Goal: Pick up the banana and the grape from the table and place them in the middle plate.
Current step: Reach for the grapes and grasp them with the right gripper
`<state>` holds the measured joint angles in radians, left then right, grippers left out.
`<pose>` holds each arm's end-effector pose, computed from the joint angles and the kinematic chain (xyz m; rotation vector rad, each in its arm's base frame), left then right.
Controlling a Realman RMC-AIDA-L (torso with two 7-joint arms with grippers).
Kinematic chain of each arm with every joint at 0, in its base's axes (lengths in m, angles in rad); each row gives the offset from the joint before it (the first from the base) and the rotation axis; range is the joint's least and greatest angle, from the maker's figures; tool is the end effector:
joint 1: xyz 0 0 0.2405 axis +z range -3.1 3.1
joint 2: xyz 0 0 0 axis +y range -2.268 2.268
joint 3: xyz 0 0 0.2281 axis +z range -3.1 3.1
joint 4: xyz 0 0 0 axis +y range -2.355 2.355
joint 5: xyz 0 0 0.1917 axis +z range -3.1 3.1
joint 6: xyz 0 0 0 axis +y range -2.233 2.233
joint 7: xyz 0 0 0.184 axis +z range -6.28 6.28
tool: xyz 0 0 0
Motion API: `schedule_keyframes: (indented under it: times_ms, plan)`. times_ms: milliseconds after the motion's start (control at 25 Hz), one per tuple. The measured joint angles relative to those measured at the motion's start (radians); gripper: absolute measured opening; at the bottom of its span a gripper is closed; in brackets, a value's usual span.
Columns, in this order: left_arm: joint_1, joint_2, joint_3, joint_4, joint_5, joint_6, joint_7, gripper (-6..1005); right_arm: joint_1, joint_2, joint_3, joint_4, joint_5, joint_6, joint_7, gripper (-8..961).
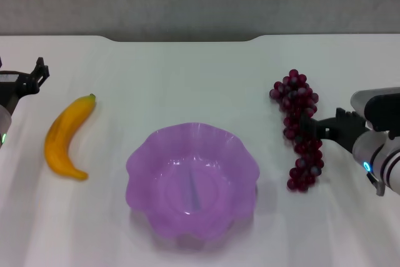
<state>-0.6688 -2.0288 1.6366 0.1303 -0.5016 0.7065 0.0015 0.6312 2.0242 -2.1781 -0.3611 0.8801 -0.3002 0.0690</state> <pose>-0.3056 0.4332 0.0430 -1.5117 -0.6510 -0.3941 0.2928 0.4087 -0.0569 -1.8220 0.9534 0.2642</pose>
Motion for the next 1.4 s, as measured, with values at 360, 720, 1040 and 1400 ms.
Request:
schedule_keyframes:
  times_ms: [360, 720, 1040, 1400]
  plan:
    - [0.0, -0.001, 0.0, 0.0, 0.0, 0.001, 0.0, 888, 0.03, -0.002, -0.038, 0.0, -0.008, 0.105, -0.009, 861]
    - [-0.001, -0.001, 0.001, 0.0, 0.0, 0.001, 0.0, 888, 0.029, 0.0, -0.112, -0.005, -0.004, 0.1, -0.002, 859]
    - [-0.002, -0.001, 0.002, 0.0, 0.0, 0.001, 0.0, 888, 0.019, 0.004, -0.13, -0.004, -0.001, 0.107, 0.001, 857]
    - [-0.003, -0.002, 0.002, 0.0, 0.0, 0.001, 0.0, 888, 0.003, 0.005, -0.141, -0.004, 0.0, 0.11, 0.015, 855]
